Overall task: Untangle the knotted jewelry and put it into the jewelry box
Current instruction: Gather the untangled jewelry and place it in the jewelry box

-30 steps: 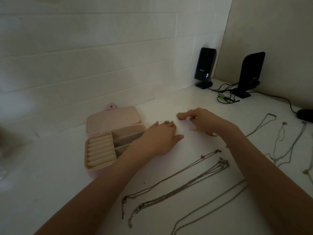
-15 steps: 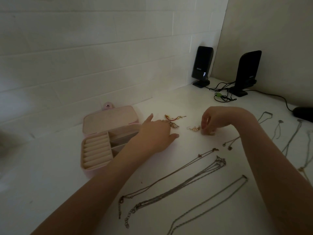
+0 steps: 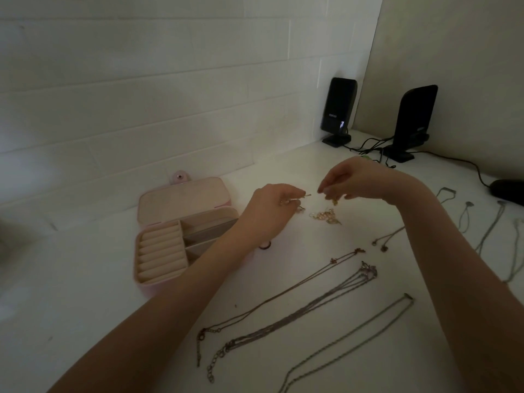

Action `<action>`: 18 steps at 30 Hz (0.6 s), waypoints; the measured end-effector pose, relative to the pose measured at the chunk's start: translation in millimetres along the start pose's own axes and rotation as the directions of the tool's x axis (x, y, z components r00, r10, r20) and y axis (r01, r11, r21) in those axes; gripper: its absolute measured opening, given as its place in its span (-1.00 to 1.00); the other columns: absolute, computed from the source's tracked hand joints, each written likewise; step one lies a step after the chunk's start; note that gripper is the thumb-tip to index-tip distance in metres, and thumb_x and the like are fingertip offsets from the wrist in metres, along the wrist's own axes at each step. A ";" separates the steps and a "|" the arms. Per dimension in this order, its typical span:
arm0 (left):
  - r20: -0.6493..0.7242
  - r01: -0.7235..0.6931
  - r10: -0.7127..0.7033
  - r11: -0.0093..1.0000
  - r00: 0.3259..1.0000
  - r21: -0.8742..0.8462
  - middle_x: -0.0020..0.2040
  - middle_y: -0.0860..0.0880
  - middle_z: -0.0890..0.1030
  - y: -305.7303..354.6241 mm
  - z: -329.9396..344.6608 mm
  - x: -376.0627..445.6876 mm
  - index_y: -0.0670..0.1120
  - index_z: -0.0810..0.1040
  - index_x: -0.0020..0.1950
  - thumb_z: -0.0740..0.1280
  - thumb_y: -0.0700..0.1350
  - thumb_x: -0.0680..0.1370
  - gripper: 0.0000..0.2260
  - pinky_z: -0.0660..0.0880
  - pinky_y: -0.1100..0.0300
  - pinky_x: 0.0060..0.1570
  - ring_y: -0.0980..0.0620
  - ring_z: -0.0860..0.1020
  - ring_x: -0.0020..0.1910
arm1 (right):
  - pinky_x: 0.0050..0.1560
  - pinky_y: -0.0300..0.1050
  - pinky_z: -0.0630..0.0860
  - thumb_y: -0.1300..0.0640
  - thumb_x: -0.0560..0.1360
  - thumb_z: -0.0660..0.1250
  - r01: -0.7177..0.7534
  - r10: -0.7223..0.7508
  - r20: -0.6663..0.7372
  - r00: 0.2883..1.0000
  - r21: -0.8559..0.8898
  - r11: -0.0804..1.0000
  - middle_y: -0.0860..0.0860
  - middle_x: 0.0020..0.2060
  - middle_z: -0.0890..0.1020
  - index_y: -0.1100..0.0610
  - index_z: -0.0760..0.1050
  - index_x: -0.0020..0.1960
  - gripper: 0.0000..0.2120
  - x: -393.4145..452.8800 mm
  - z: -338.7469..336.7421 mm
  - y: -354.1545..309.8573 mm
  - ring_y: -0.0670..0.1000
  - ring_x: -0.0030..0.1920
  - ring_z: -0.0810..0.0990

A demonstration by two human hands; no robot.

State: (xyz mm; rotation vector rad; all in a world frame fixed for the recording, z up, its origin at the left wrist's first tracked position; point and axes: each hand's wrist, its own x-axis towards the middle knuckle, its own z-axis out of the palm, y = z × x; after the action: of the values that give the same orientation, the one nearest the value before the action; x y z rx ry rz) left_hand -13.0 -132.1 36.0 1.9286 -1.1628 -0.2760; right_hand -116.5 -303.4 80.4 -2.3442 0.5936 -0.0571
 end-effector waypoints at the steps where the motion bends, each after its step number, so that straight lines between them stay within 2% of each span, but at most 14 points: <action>1: -0.009 0.021 -0.023 0.994 1.000 -0.103 0.17 -0.04 0.63 0.4 0.8 -0.2 -0.11 0.60 0.21 0.31 -0.23 0.56 -0.76 0.39 0.39 0.14 0.07 0.57 0.15 | -0.06 -0.19 0.55 0.18 0.51 0.38 0.031 -0.031 0.009 0.999 0.064 0.997 -0.04 -0.20 0.71 0.08 0.62 -0.04 -0.93 -1.0 0.8 -2.9 -0.10 -0.13 0.68; 3: -0.014 0.069 -0.076 0.956 0.997 -0.286 0.09 -0.05 0.66 1.1 2.6 -1.5 -0.11 0.58 0.22 0.35 -0.21 0.54 -0.75 0.47 0.40 0.05 0.09 0.62 0.04 | -0.02 -0.17 0.57 0.18 0.50 0.38 0.071 -0.080 0.037 0.996 0.196 0.978 0.01 -0.16 0.72 0.13 0.60 0.01 -0.90 -2.0 3.5 -9.2 -0.06 -0.10 0.69; 5: -0.026 0.086 -0.104 0.919 0.994 -0.384 0.02 -0.07 0.69 1.9 2.4 -1.8 -0.12 0.57 0.20 0.40 -0.20 0.52 -0.74 0.49 0.43 -0.06 0.12 0.64 -0.08 | 0.05 -0.11 0.61 0.20 0.49 0.38 0.084 -0.110 0.066 0.992 0.313 0.946 0.12 -0.12 0.71 0.21 0.57 0.04 -0.86 -2.7 7.0 -15.6 0.05 -0.05 0.68; 7: -0.057 0.066 -0.104 0.885 0.993 -0.461 -0.05 -0.11 0.70 2.8 -0.2 -1.5 -0.14 0.60 0.13 0.43 -0.22 0.49 -0.78 0.54 0.32 -0.06 0.08 0.66 -0.12 | 0.06 -0.07 0.61 0.21 0.48 0.38 0.083 -0.128 0.088 0.988 0.396 0.915 0.21 -0.09 0.69 0.24 0.55 0.04 -0.84 -3.2 11.2 -20.9 0.12 -0.04 0.68; 10: -0.075 0.074 -0.139 0.823 0.987 -0.563 -0.14 -0.18 0.70 3.7 -5.8 -2.4 -0.14 0.62 0.02 0.46 -0.28 0.45 -0.83 0.60 0.20 -0.08 -0.01 0.68 -0.16 | -0.02 -0.11 0.63 0.20 0.48 0.38 0.082 -0.136 0.088 0.987 0.455 0.887 0.25 -0.07 0.67 0.22 0.52 0.01 -0.86 -3.4 17.6 -25.8 0.12 -0.09 0.68; 15: 0.117 0.236 -0.207 0.783 0.971 -0.575 -0.03 -0.15 0.69 4.6 -8.6 -5.9 -0.18 0.54 0.15 0.49 -0.28 0.42 -0.67 0.61 0.17 -0.02 -0.04 0.67 -0.03 | -0.08 -0.14 0.64 0.19 0.46 0.42 0.063 -0.092 0.049 0.995 0.417 0.907 0.14 -0.12 0.70 0.22 0.54 0.07 -0.79 -0.4 21.6 -25.8 0.05 -0.12 0.68; 18: 0.133 0.265 -0.230 0.775 0.964 -0.573 -0.08 -0.10 0.67 4.7 -5.3 -5.0 -0.18 0.48 0.18 0.50 -0.34 0.39 -0.59 0.62 0.22 -0.11 0.03 0.66 -0.12 | -0.12 -0.16 0.64 0.23 0.45 0.43 0.033 -0.067 0.066 0.996 0.424 0.905 0.15 -0.14 0.70 0.23 0.55 0.08 -0.79 0.8 26.6 -25.6 0.04 -0.14 0.67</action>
State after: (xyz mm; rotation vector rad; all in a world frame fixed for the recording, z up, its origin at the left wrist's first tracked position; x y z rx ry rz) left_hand -15.7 -126.1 41.8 1.5091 -0.7256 -0.7486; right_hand -100.2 -270.4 77.0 -1.9281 0.4305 -0.1051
